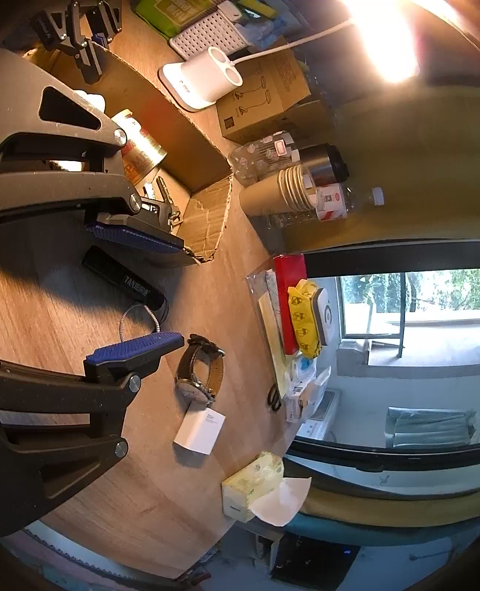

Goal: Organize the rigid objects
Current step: 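Withdraw the right gripper from the box toward the table, then move the right gripper to the black flashlight and grasp it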

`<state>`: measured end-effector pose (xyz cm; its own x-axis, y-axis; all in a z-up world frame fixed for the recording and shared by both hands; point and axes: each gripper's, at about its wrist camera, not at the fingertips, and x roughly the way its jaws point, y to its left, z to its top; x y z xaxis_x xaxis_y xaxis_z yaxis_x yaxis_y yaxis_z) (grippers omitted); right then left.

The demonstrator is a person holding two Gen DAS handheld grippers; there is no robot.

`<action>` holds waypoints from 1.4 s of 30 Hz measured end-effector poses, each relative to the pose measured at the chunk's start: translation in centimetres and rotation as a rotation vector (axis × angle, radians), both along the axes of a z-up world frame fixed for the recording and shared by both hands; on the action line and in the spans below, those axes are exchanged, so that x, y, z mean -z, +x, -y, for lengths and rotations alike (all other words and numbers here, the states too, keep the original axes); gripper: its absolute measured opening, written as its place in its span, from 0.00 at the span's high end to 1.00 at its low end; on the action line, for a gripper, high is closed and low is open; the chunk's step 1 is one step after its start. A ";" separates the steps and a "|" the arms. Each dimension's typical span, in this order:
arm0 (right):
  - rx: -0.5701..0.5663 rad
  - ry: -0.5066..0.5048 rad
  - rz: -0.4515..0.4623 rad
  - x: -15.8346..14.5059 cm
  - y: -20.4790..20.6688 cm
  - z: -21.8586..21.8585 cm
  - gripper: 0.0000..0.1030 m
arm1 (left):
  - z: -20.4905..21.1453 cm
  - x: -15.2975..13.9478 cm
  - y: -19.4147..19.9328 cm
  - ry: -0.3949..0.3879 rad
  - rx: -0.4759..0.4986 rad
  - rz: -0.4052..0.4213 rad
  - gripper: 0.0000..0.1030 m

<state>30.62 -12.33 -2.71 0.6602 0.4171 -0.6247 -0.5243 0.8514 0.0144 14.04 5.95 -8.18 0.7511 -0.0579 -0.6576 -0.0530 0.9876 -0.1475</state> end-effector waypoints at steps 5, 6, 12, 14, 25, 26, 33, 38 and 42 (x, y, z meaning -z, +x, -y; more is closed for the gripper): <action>-0.011 -0.003 -0.026 1.0 0.4 0.0 0.55 | 0.0 0.0 0.0 0.000 0.000 0.000 0.85; -0.015 0.000 -0.034 1.4 0.6 0.0 0.55 | 0.0 0.0 0.0 0.000 0.000 0.000 0.85; -0.017 0.011 -0.099 3.5 1.6 0.0 0.55 | 0.0 0.1 0.0 -0.001 0.000 -0.001 0.85; -0.022 0.013 -0.116 4.0 1.8 0.0 0.55 | 0.0 0.1 0.0 -0.001 0.000 -0.001 0.85; -0.047 -0.007 -0.160 5.6 2.3 -1.2 0.56 | 0.0 0.1 0.0 -0.001 -0.001 -0.001 0.85; -0.048 -0.011 -0.163 5.7 2.3 -1.2 0.57 | 0.0 0.1 0.0 -0.002 -0.001 -0.001 0.85; -0.039 -0.042 -0.202 6.9 3.1 -1.6 0.57 | 0.0 0.1 0.0 -0.001 -0.001 -0.001 0.85; -0.046 -0.066 -0.225 7.7 3.3 -1.9 0.64 | 0.0 0.1 0.0 -0.001 0.000 -0.001 0.85; -0.050 -0.086 -0.215 7.7 3.1 -2.2 0.74 | 0.0 0.1 0.0 -0.001 0.000 -0.001 0.85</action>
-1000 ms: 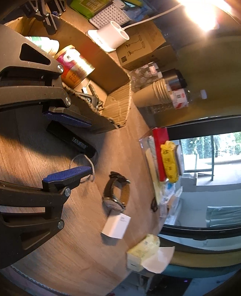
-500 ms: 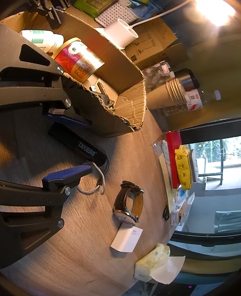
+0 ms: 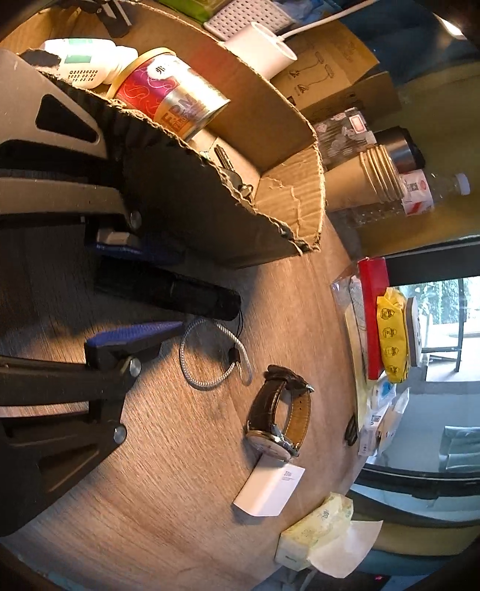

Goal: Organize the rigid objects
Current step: 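Move the right gripper to the black flashlight and grasp it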

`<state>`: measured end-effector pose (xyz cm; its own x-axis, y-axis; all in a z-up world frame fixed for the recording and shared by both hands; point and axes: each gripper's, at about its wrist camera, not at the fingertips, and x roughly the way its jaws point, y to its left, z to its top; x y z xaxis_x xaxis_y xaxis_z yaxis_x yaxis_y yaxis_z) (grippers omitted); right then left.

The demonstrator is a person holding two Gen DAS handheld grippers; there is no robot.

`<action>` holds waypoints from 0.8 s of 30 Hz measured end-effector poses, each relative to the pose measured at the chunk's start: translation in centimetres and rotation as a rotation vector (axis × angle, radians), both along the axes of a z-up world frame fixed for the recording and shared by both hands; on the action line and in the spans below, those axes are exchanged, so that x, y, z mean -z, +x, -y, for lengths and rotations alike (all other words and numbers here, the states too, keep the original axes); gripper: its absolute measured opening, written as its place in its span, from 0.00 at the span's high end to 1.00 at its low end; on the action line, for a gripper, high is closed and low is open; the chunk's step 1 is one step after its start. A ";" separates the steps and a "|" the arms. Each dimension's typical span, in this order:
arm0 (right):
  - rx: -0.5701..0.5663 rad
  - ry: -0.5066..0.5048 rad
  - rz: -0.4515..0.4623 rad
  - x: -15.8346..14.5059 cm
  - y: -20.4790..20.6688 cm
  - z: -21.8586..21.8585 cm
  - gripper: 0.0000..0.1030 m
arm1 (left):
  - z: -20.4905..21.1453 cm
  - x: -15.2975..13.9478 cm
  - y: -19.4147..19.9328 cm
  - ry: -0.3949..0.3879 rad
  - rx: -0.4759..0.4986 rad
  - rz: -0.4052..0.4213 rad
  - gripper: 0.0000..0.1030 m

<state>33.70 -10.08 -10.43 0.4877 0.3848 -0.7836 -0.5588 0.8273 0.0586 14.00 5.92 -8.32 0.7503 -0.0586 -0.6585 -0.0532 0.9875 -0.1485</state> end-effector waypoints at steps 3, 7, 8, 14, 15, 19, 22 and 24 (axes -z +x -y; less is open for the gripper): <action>0.002 -0.004 0.006 0.0 -0.1 0.0 0.76 | 0.0 0.0 0.0 0.000 0.000 0.000 0.85; 0.012 0.021 0.011 -0.3 -0.1 0.6 0.79 | 0.0 0.0 0.0 0.000 0.000 0.000 0.85; 0.014 0.027 0.016 -0.5 -0.2 0.7 0.79 | 0.0 0.0 0.0 0.000 0.000 0.000 0.85; 0.024 0.043 0.032 -1.0 -0.4 1.5 0.79 | 0.0 0.0 0.0 0.000 0.000 0.000 0.85; 0.026 0.048 0.033 -1.1 -0.4 1.7 0.79 | 0.0 0.0 0.0 0.000 0.000 0.000 0.85; 0.032 0.061 0.055 -2.1 -0.8 2.1 0.79 | 0.0 0.0 0.0 -0.001 0.000 0.000 0.85; 0.039 0.076 0.070 -2.8 -1.2 2.5 0.79 | 0.0 0.0 0.0 0.000 0.000 0.000 0.85; 0.037 0.083 0.079 -3.3 -1.4 2.7 0.79 | 0.0 0.0 0.0 0.000 0.000 0.000 0.85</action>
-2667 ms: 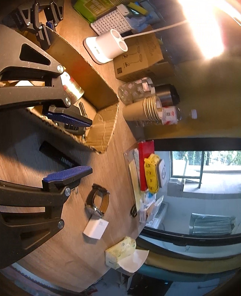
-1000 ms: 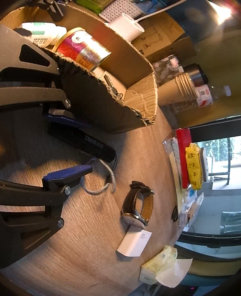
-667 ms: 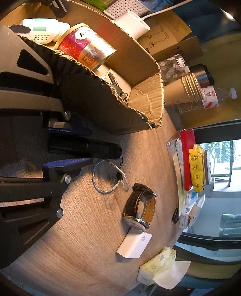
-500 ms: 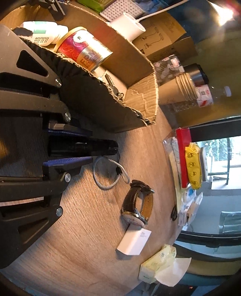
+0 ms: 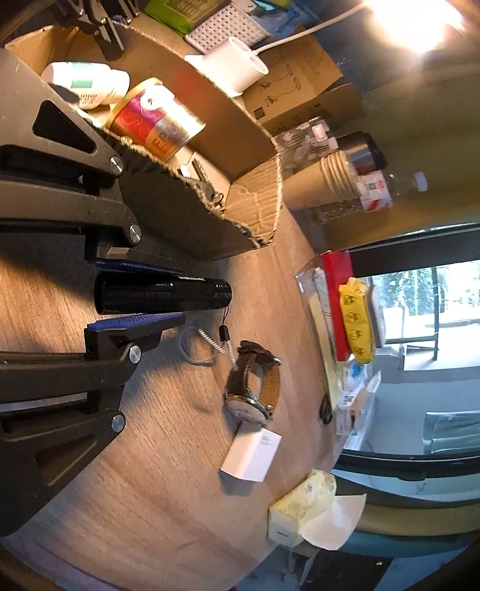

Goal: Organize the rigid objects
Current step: 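Move the right gripper to the black flashlight and grasp it, then lift the flashlight and carry it over the box with the right gripper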

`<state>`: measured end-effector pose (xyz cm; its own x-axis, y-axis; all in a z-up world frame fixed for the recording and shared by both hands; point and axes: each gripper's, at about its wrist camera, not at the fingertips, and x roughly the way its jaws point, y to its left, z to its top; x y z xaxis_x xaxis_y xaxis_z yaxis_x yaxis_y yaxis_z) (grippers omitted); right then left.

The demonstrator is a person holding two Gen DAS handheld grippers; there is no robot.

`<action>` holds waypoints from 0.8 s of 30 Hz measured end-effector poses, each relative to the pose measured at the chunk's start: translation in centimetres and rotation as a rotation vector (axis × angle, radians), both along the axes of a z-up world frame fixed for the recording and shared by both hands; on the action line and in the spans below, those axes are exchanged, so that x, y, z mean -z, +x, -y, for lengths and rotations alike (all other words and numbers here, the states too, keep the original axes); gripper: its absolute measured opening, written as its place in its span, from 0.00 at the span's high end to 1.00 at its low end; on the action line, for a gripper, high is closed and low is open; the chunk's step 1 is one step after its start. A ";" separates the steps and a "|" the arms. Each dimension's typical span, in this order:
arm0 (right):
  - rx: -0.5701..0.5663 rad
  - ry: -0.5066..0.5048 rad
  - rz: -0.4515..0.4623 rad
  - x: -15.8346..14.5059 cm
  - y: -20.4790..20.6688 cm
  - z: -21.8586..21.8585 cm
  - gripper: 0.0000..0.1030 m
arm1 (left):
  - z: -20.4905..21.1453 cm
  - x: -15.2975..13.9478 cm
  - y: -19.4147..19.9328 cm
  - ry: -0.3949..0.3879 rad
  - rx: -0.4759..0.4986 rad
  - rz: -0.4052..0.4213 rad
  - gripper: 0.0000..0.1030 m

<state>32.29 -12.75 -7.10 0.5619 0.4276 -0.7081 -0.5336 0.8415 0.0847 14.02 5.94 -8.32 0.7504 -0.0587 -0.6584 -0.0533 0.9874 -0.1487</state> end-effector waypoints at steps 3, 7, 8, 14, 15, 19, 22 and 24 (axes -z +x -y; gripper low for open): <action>-0.007 0.007 0.020 -0.8 -0.6 -0.1 0.79 | 0.0 0.0 0.0 0.000 0.000 0.000 0.85; -0.013 0.007 0.057 -2.0 -1.4 -0.2 0.79 | 0.0 -0.1 0.0 0.001 0.000 0.001 0.85; -0.010 0.004 0.073 -2.3 -1.7 -0.3 0.79 | 0.0 -0.1 0.0 0.000 0.000 0.000 0.85; -0.027 0.015 0.127 -4.3 -3.1 -0.4 0.79 | 0.0 -0.1 0.0 0.001 0.000 0.001 0.85; -0.029 0.012 0.135 -4.6 -3.3 -0.5 0.79 | 0.0 0.0 0.0 0.000 0.000 0.000 0.85; -0.035 0.017 0.161 -5.7 -3.9 -0.5 0.79 | 0.0 -0.1 0.0 0.001 0.000 0.000 0.85; -0.040 0.027 0.173 -6.3 -4.3 -0.6 0.79 | 0.0 -0.1 0.0 0.001 0.000 0.001 0.85; -0.043 0.031 0.181 -6.7 -4.6 -0.6 0.79 | 0.0 -0.1 -0.1 0.001 0.000 0.001 0.85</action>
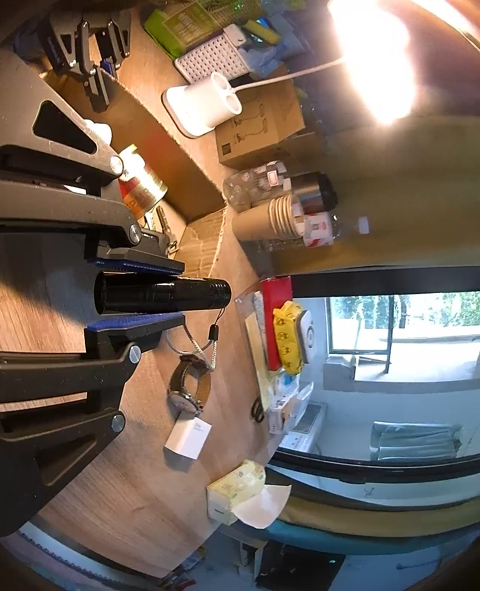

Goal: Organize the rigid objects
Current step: 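Lift the flashlight and carry it over the box with the right gripper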

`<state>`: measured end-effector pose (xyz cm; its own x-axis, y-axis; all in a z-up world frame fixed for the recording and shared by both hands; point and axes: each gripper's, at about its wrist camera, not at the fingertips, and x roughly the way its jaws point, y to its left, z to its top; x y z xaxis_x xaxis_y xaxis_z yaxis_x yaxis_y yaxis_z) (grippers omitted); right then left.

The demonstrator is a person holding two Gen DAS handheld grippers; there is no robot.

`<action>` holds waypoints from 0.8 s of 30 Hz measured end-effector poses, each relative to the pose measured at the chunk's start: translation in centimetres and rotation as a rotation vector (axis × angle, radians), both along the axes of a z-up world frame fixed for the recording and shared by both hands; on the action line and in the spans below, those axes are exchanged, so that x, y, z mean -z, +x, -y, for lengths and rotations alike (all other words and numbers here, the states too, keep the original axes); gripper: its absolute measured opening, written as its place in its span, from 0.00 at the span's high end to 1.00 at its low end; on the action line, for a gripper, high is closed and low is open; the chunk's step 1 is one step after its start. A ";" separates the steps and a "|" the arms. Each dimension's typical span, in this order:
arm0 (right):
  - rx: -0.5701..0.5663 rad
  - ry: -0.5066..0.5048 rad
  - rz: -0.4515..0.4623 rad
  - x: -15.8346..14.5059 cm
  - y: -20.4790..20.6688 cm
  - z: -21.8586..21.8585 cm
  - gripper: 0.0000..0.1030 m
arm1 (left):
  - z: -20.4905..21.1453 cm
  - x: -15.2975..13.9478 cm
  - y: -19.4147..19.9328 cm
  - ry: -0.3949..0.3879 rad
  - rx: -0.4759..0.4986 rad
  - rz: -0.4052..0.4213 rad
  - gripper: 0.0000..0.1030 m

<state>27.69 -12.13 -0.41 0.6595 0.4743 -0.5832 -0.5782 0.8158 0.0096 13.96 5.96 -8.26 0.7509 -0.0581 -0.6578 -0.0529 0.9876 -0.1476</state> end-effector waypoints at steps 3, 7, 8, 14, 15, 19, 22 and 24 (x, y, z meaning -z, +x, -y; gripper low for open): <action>-0.012 0.004 0.016 -0.7 -0.5 -0.2 0.79 | 0.0 0.0 0.0 -0.001 0.000 0.000 0.85; -0.031 0.010 0.030 -1.3 -1.1 -0.9 0.79 | 0.0 0.0 0.0 -0.001 0.000 0.000 0.85; -0.037 0.011 0.032 -1.3 -1.3 -1.1 0.79 | 0.0 0.0 0.0 -0.001 0.000 0.000 0.85; -0.070 0.023 0.022 -1.2 -2.1 -2.2 0.79 | 0.0 0.0 0.0 -0.001 0.000 0.000 0.85; -0.071 0.028 0.016 -1.0 -2.2 -2.4 0.79 | 0.0 0.0 0.0 -0.001 0.000 0.000 0.85; -0.089 0.025 0.000 -0.2 -2.9 -3.2 0.79 | 0.0 0.0 0.0 0.000 0.000 0.000 0.85; -0.100 0.009 -0.002 0.3 -3.6 -3.9 0.79 | 0.0 0.0 0.0 0.000 0.000 0.000 0.85; -0.103 0.001 -0.007 0.7 -3.9 -4.3 0.79 | 0.0 0.0 0.0 0.000 0.000 0.000 0.85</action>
<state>23.81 -7.85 -1.10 0.6030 0.5401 -0.5871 -0.6589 0.7521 0.0152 13.97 5.93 -8.26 0.7508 -0.0582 -0.6580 -0.0532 0.9876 -0.1480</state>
